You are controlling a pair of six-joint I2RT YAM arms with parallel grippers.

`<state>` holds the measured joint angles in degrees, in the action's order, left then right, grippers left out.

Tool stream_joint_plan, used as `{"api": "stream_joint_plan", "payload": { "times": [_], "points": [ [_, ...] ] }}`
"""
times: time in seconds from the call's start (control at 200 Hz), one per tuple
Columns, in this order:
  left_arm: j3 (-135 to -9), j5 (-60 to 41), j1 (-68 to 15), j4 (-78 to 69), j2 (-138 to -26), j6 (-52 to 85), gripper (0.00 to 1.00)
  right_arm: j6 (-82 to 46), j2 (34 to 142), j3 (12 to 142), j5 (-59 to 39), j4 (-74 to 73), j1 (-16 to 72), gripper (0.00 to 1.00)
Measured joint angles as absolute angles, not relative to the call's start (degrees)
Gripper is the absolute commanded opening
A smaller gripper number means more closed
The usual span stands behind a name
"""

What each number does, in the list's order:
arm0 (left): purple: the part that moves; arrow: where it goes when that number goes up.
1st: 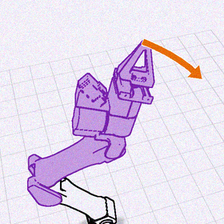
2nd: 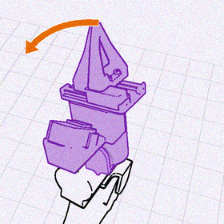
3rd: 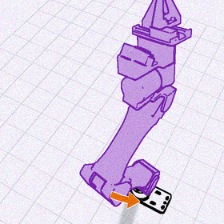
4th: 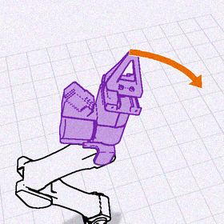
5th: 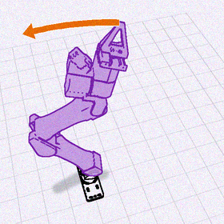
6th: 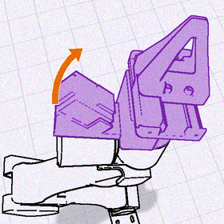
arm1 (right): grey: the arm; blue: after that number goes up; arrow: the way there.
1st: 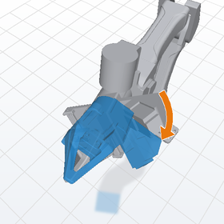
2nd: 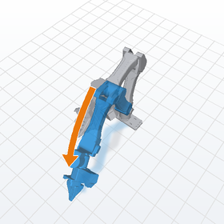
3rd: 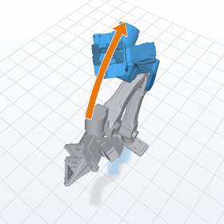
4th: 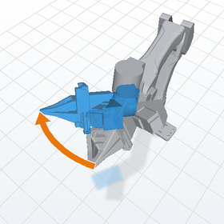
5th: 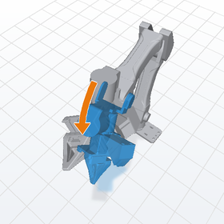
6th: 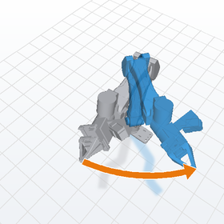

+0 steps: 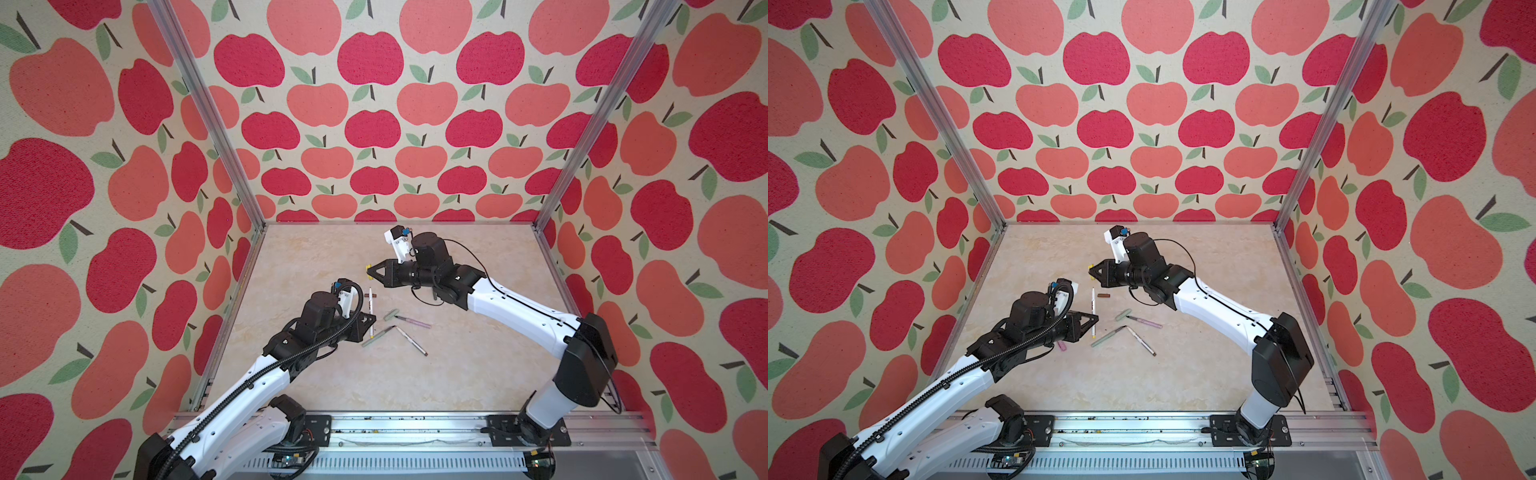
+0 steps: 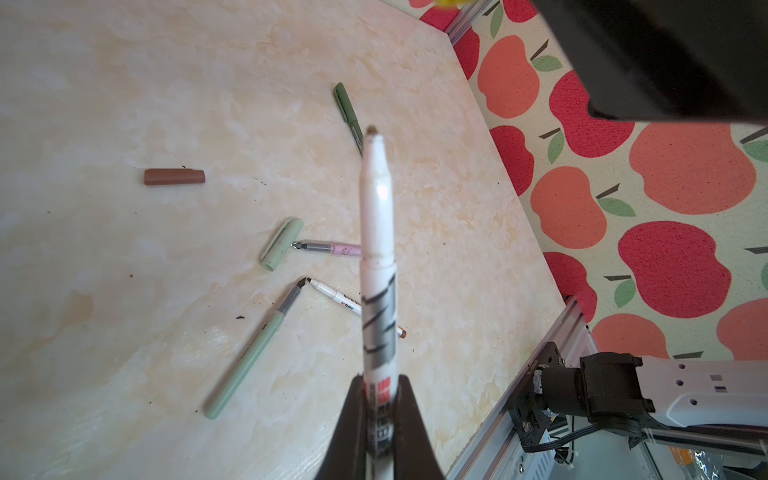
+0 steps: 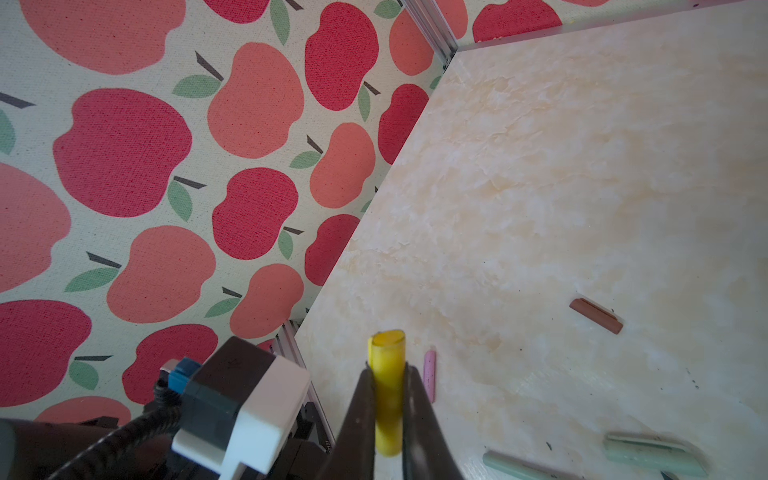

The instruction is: Insert the pens into the pen caps

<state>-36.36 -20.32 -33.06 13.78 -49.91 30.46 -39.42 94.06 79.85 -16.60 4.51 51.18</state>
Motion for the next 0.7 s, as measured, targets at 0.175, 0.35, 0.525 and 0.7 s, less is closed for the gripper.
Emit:
{"api": "stream_joint_plan", "payload": {
  "times": [0.175,0.35,0.525,0.7],
  "points": [
    [-36.36,-20.34,-33.06,13.43,-49.91,30.48,0.0,-39.42,94.06,79.85,-16.58,4.56,51.48,0.01],
    [-36.36,-20.56,-33.06,13.43,-49.91,30.5,0.0,-39.4,94.08,79.85,-16.58,4.58,51.48,0.01],
    [-36.38,-21.02,-33.06,13.43,-49.91,30.5,0.0,-39.35,94.37,79.85,-16.56,4.78,51.48,0.01],
    [-36.38,-21.41,-33.06,13.43,-49.91,30.5,0.0,-39.27,95.31,79.85,-16.56,5.04,51.48,0.01]
  ]
}}
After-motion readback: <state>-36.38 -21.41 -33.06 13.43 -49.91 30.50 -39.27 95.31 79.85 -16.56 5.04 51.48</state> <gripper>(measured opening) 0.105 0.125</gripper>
